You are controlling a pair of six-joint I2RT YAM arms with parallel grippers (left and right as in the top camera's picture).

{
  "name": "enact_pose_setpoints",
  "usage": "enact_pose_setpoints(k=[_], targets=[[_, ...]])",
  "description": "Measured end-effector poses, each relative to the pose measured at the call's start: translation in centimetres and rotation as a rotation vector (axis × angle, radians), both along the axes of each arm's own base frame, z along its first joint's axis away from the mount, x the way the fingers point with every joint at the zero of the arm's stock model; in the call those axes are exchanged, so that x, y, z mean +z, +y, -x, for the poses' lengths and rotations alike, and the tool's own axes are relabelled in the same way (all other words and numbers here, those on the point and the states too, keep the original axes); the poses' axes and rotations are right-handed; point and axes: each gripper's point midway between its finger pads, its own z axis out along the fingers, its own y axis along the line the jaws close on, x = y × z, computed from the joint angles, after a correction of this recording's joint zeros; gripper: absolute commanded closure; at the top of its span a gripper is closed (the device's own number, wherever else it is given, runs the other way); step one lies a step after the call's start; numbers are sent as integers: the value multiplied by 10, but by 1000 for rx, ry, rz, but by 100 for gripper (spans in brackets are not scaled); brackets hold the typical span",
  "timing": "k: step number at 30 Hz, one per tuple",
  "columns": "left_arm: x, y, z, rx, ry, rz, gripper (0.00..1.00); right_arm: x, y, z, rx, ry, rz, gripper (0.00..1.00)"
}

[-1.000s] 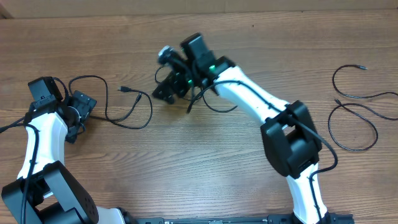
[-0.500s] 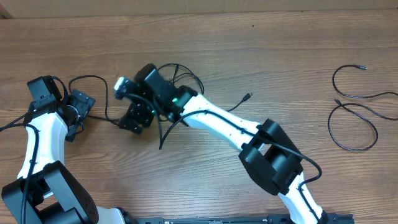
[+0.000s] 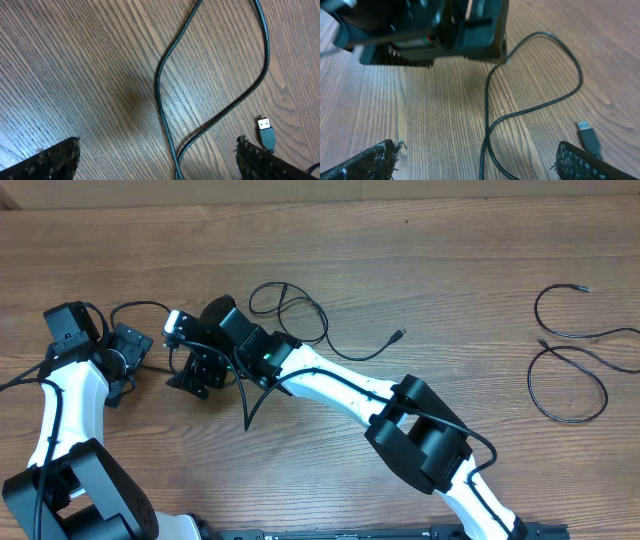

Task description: Untangle cables

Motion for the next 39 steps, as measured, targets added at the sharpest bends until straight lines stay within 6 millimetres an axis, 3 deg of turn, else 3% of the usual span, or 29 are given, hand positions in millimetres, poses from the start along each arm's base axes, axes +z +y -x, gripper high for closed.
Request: enact_pose_setpoints(k=[10, 27, 39], targets=[[1, 1, -2, 0, -8, -4, 1, -29, 10, -8, -3, -16, -17, 0], [2, 2, -5, 0, -20, -9, 1, -103, 11, -10, -6, 10, 33, 0], [2, 2, -4, 0, -20, -9, 1, -108, -7, 3, 19, 80, 173, 0]])
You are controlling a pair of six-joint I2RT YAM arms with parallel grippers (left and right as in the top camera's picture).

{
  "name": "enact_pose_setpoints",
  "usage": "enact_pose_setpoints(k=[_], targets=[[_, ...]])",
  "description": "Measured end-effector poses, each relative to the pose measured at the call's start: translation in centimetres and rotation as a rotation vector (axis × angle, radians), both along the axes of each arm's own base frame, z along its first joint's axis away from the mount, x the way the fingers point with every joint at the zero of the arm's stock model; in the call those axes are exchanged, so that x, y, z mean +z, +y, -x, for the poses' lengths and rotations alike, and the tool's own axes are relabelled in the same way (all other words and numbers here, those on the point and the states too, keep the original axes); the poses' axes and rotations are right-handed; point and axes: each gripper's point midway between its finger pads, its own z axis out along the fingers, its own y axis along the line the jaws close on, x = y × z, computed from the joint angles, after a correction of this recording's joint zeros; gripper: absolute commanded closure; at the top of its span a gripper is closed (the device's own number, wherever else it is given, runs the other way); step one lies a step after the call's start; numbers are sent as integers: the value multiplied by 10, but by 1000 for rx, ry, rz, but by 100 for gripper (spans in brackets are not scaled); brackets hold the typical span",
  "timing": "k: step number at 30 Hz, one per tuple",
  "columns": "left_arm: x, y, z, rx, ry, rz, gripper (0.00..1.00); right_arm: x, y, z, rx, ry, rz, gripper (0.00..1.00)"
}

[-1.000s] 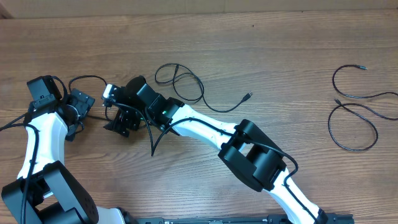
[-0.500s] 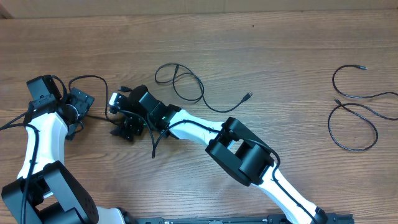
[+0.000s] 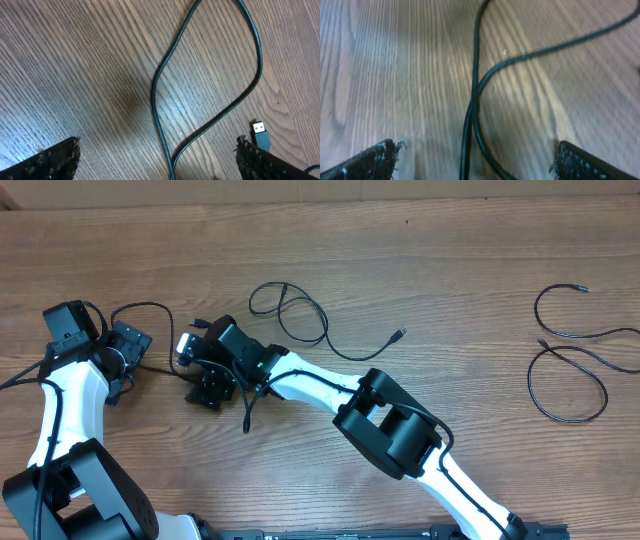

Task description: Untangle cables

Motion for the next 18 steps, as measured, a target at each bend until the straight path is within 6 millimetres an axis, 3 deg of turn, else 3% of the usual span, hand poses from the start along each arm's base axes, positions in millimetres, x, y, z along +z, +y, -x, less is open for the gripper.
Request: enact_pose_setpoints(k=[11, 18], targets=[[0, 0, 0, 0, 0, 0, 0, 4, -21, 18, 7, 106, 151, 0], [0, 0, 0, 0, 0, 0, 1, 5, -47, 25, -33, 157, 310, 0]])
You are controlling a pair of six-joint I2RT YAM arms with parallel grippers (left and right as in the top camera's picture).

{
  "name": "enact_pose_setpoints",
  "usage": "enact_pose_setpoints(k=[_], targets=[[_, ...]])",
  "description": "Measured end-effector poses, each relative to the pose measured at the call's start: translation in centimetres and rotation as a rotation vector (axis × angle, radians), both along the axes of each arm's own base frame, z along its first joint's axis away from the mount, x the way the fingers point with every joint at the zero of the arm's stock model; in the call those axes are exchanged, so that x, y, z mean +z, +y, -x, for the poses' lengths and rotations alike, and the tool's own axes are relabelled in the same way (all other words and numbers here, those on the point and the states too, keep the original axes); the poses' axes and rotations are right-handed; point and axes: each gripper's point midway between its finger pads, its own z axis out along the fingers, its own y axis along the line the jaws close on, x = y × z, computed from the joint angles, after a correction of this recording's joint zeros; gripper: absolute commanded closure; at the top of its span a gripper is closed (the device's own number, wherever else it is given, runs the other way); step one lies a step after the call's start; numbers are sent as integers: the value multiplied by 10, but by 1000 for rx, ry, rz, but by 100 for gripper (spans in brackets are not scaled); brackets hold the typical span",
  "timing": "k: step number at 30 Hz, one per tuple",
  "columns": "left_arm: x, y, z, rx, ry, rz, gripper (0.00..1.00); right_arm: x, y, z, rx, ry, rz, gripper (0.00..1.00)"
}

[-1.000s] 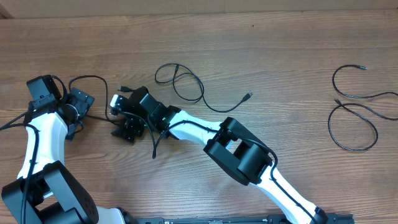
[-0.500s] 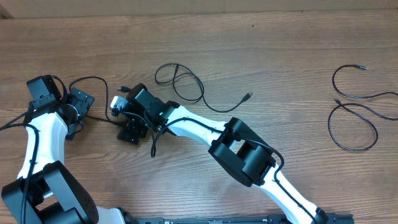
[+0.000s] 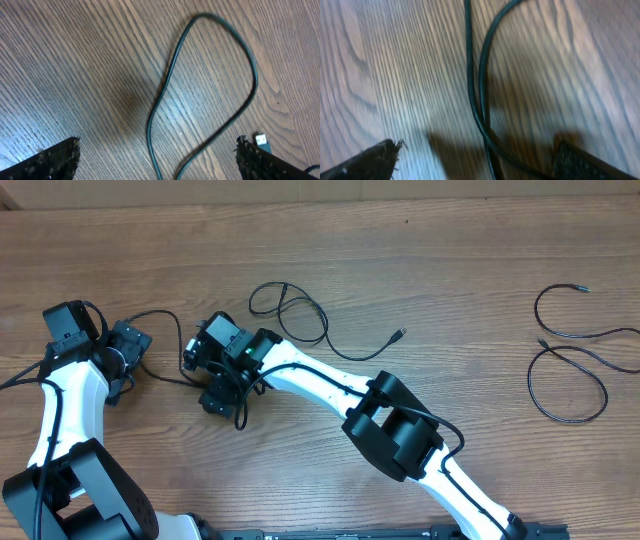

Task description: Untangle cables

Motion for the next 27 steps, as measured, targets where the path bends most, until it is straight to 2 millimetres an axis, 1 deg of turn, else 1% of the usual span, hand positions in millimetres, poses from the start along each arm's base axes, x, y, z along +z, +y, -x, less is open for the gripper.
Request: enact_pose_setpoints(k=[2, 5, 7, 9, 14, 18, 23, 27], targets=[[0, 0, 0, 0, 0, 0, 1, 2, -12, 3, -15, 17, 65, 0], [0, 0, 0, 0, 0, 0, 1, 3, -23, 7, -30, 41, 126, 0], [0, 0, 0, 0, 0, 0, 0, 4, -26, 7, -40, 52, 155, 0], [0, 0, 0, 0, 0, 0, 1, 5, -25, 5, -47, 53, 163, 0], [0, 0, 0, 0, 0, 0, 1, 9, -13, -1, -54, 47, 126, 0], [0, 0, 0, 0, 0, 0, 1, 14, -4, 0, -45, 58, 78, 7], [0, 0, 0, 0, 0, 0, 1, 16, 0, 3, -36, 69, 61, 16], [0, 0, 0, 0, 0, 0, 1, 16, 3, 4, -31, 68, 51, 16]])
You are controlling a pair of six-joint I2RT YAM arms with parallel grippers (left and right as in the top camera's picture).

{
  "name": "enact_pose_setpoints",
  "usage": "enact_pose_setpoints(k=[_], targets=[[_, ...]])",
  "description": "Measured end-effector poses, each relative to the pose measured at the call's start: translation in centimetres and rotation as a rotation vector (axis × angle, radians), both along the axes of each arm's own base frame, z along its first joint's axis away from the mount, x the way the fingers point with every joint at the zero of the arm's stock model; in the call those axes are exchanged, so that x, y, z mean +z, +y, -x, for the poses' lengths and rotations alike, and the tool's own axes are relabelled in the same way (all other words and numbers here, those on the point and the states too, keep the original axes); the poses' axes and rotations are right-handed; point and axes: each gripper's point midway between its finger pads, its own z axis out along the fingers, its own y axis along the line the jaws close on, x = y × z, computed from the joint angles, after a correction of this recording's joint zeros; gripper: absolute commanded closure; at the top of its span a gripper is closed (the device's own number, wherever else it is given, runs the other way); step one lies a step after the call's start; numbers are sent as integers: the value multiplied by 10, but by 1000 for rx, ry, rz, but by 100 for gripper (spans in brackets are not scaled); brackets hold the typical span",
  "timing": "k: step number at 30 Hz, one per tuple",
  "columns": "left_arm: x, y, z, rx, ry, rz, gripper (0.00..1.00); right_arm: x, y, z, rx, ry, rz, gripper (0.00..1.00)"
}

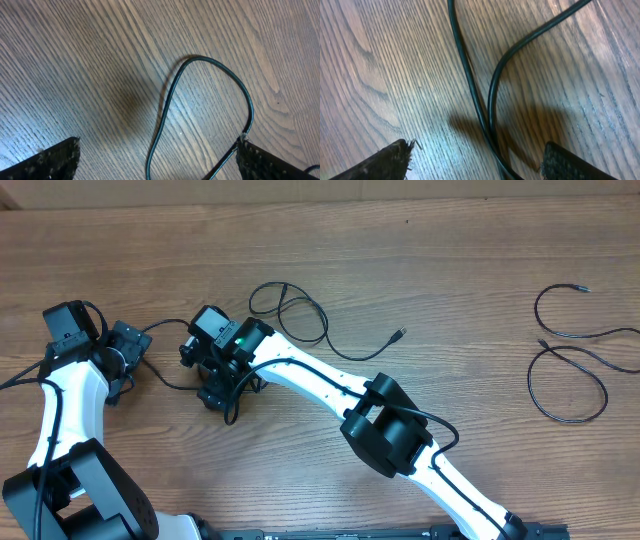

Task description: Untangle cables

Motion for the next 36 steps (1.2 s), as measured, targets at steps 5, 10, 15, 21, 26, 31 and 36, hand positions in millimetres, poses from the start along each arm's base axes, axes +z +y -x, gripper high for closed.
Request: enact_pose_setpoints(k=[5, 10, 15, 21, 26, 31, 36], targets=[[0, 0, 0, 0, 0, 0, 1, -1, 7, -4, 0, -38, -19, 13], [0, 0, 0, 0, 0, 0, 1, -13, 8, 2, 14, -79, 21, 19], [0, 0, 0, 0, 0, 0, 0, -19, 16, 4, 40, -147, 24, 41], [0, 0, 0, 0, 0, 0, 1, -24, 14, -1, 27, -216, 51, 60], [0, 0, 0, 0, 0, 0, 1, -24, 13, -1, 19, -215, 57, 82], [0, 0, 0, 0, 0, 0, 1, -24, 13, 2, 20, -203, 55, 96], [0, 0, 0, 0, 0, 0, 1, -21, 9, 5, 25, -194, 75, 96]])
